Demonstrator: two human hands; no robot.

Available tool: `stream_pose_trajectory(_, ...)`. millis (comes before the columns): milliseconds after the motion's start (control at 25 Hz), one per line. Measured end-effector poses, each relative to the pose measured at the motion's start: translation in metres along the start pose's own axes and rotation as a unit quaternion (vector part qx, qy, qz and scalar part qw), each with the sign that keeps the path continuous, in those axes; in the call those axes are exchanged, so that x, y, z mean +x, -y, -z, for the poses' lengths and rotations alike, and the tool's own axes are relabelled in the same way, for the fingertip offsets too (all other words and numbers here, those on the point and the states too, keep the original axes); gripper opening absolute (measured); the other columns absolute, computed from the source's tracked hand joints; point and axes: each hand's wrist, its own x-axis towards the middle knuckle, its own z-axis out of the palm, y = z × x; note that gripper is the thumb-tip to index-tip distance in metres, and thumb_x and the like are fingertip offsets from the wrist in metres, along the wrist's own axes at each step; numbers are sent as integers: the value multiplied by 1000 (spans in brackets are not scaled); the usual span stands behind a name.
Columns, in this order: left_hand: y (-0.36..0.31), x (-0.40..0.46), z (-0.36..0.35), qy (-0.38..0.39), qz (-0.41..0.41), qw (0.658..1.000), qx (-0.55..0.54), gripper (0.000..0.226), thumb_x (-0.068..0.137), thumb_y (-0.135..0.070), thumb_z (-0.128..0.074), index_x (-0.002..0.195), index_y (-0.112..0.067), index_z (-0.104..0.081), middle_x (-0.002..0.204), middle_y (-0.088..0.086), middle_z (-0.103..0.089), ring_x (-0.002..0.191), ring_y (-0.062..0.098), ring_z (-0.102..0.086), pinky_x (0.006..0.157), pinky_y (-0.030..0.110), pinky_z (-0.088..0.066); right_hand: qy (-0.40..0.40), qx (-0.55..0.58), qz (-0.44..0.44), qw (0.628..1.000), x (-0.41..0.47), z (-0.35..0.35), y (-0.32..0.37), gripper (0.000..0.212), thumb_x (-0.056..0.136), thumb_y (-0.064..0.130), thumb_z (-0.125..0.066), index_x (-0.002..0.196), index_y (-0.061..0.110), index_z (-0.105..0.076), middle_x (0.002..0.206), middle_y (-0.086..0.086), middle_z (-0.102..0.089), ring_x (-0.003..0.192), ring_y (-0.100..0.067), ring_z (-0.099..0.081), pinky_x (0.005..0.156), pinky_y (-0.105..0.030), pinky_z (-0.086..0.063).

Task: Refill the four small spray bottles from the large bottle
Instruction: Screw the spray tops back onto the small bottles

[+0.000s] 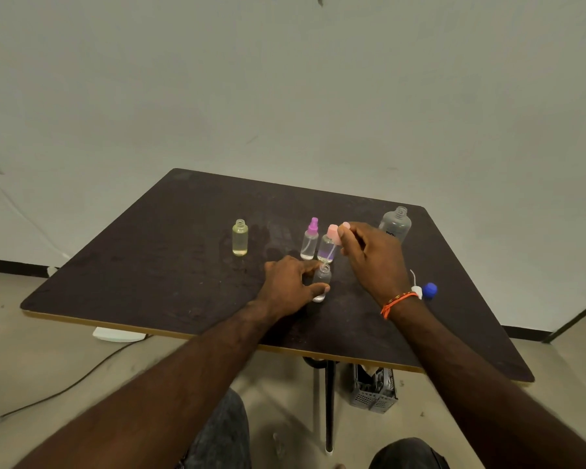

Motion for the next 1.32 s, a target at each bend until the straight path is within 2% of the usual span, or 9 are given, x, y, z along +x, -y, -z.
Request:
stream_pose_trajectory(240,4,0,-2,-7,-13,1000,-19,51,86,-49,-78,134,-35,-67,112,-13,-77,109,6,-65,105,40,-33,92,-53,-6,994,-12,-12,-10,36,102,43,-47,111,16,-71,95,1,-72,81,-10,-64,76,-33,-55)
stream_pose_trajectory(360,6,-1,-4,-2,-21,999,-25,52,86,-49,-78,135,-36,-67,107,-16,-77,101,1,-64,104,43,-37,134,-39,-64,988,-21,-23,-15,32,102,41,-47,112,19,-68,96,3,-71,84,-11,-64,77,-35,-54)
stream_pose_trajectory(600,5,-2,-3,-1,-14,1000,-12,55,87,-46,-79,139,-35,-64,105,-11,-76,97,-2,-52,94,34,-27,152,-37,-84,984,-17,-28,-10,29,100,39,-54,103,15,-69,90,-1,-67,81,-14,-60,78,-41,-53)
stream_pose_trajectory(800,4,-5,-5,-10,4,1000,-26,60,86,-45,-81,141,-29,-62,111,-4,-76,104,4,-54,96,33,-25,132,-89,-127,979,-14,-31,-6,31,91,50,-61,85,21,-65,75,6,-62,72,-11,-58,73,-40,-55)
stream_pose_trajectory(880,5,-5,-5,-4,6,1000,-14,58,86,-47,-80,140,-32,-63,109,-7,-76,110,8,-56,102,38,-30,125,-75,-133,980,-14,-32,-4,26,90,46,-65,93,21,-66,84,7,-66,77,-10,-61,76,-39,-56)
stream_pose_trajectory(960,7,-4,-6,1,2,1000,-9,50,86,-47,-79,134,-37,-67,102,-11,-74,107,8,-56,103,42,-33,133,-40,-119,983,-15,-32,0,28,89,32,-69,114,21,-64,104,4,-70,89,-13,-66,84,-39,-56)
stream_pose_trajectory(1040,8,-5,-6,-2,-6,1000,-7,43,86,-48,-78,128,-40,-69,97,-14,-72,106,9,-55,101,43,-35,136,-42,-96,985,-15,-33,3,32,88,23,-70,119,21,-63,107,1,-71,93,-16,-67,86,-41,-55)
stream_pose_trajectory(1160,10,-5,-9,-3,-2,1000,-7,41,86,-48,-77,126,-39,-71,101,-13,-73,109,10,-53,97,39,-31,119,-74,-109,984,-11,-35,4,24,84,30,-75,103,22,-64,89,4,-69,83,-15,-65,79,-40,-56)
stream_pose_trajectory(1320,13,-3,-15,-5,13,1000,-3,40,85,-51,-78,120,-32,-74,101,-11,-74,106,8,-53,97,40,-32,122,-90,-148,977,-8,-39,7,37,80,49,-77,95,22,-57,83,7,-64,76,-11,-61,75,-36,-57)
